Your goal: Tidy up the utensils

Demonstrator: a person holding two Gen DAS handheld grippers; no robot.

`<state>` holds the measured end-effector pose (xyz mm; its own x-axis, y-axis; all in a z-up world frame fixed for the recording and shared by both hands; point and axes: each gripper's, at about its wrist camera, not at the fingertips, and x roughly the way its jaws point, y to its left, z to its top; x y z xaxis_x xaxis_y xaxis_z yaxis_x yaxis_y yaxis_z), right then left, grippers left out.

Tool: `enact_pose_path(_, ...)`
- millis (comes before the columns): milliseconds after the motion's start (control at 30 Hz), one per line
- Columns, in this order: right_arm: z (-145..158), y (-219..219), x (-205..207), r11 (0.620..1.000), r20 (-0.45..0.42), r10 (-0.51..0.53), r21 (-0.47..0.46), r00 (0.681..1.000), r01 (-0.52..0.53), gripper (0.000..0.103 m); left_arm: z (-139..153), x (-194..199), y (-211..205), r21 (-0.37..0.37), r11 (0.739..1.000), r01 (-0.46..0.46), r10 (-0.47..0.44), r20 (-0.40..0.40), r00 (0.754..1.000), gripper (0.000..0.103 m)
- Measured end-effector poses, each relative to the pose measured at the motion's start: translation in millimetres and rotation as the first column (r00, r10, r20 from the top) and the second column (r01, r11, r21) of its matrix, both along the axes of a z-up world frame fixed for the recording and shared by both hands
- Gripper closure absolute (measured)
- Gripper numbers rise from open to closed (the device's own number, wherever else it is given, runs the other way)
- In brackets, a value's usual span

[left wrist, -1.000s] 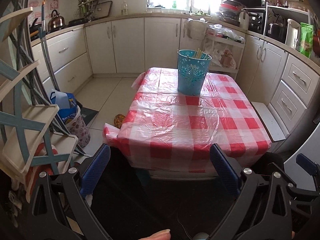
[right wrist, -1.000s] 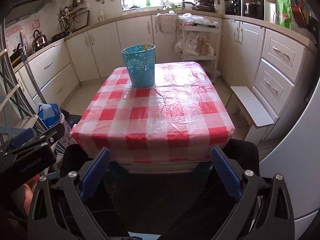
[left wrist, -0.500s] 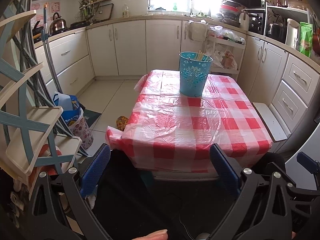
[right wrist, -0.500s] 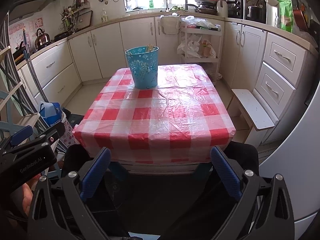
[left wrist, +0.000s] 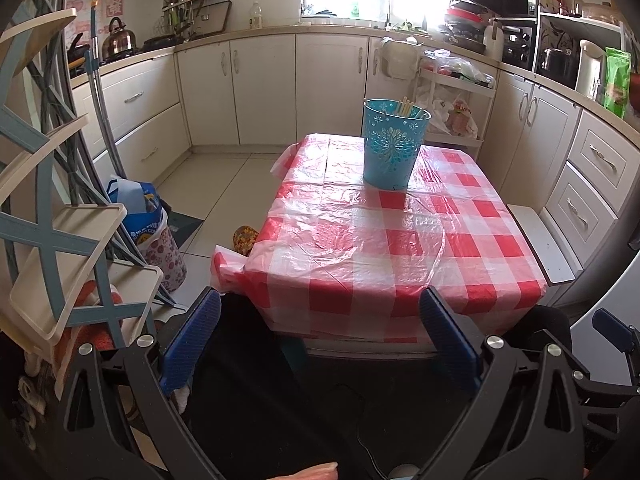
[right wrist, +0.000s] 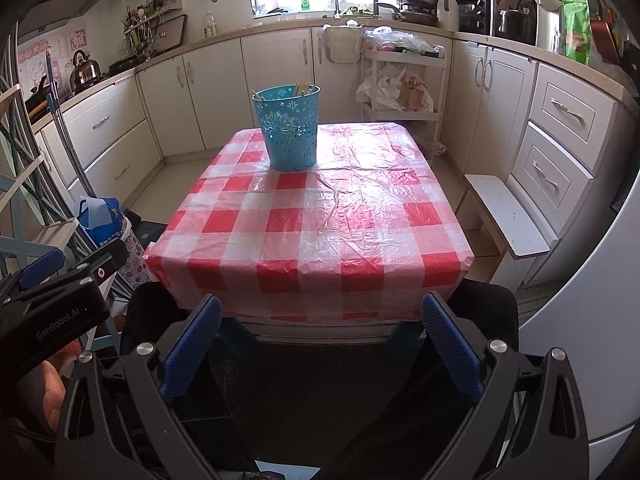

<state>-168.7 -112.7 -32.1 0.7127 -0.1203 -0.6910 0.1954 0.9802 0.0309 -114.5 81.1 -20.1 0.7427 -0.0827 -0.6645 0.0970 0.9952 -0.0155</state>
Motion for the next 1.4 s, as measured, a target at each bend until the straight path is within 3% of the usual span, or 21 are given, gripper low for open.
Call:
enact_pose_path(1133,-4.0,0.3,-0.5,1.000,-0.017,0.005,-0.005,1.000,-0.005,0.007,-1.1,-3.5,-0.3,-0.007,1.000,0.000,0.000,0.009,1.000,0.008)
enact_pose_path(1400,-4.1,-0.7,-1.4,1.000,-0.018,0.005,-0.007,1.000,-0.005,0.007,-0.4,-3.1,-0.6,0.024,1.000,-0.013,0.013,0.015,1.000,0.008)
